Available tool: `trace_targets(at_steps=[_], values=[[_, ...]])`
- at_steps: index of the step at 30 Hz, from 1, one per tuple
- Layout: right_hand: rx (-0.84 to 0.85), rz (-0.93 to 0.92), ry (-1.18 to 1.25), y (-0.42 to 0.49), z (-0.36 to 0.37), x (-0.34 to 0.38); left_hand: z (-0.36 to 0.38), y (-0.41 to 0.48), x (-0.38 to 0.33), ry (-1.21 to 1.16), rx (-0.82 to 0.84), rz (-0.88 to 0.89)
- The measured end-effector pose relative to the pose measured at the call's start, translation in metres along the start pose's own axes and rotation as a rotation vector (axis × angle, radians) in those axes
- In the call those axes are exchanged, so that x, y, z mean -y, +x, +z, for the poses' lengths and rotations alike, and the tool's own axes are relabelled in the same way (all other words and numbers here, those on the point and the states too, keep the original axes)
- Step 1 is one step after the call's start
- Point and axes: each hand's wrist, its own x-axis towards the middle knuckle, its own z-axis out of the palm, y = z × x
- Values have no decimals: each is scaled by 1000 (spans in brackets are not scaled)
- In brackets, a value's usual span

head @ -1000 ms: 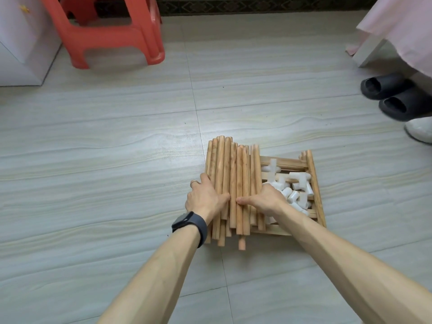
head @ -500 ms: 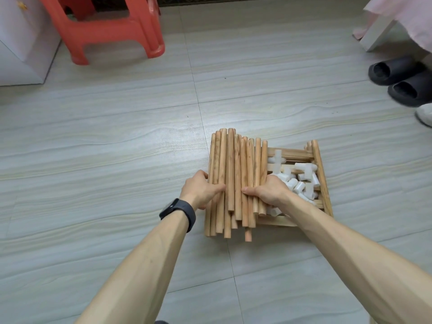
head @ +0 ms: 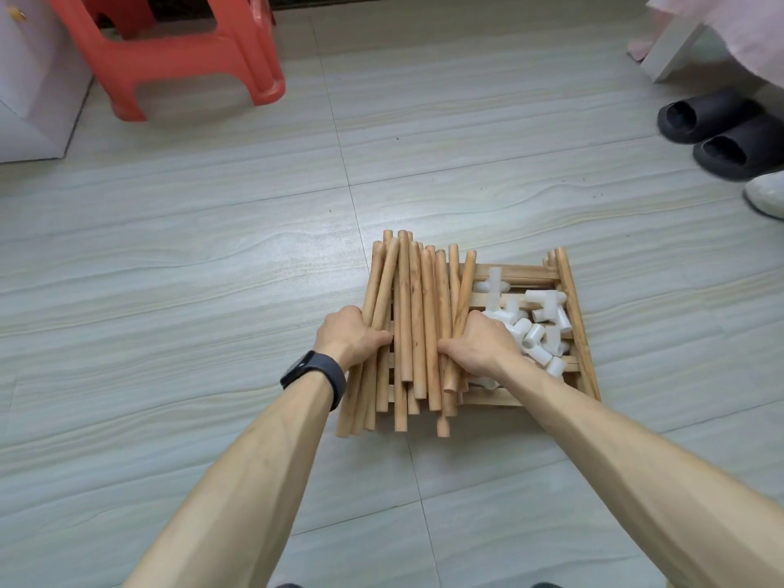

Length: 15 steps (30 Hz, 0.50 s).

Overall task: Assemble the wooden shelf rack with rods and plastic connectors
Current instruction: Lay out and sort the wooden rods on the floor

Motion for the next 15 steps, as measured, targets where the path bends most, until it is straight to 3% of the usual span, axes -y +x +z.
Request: trace_targets(at_steps=[7,10,15], values=[[-126,36,-28,-7,7,-1,-20,-1,20,-337,48,-56],[-59,57,-29,-7,4,-4,-27,-7,31,-504,108,-76],[-8,73,-50,-6,4,1,-34,-18,39,-536,98,-70]])
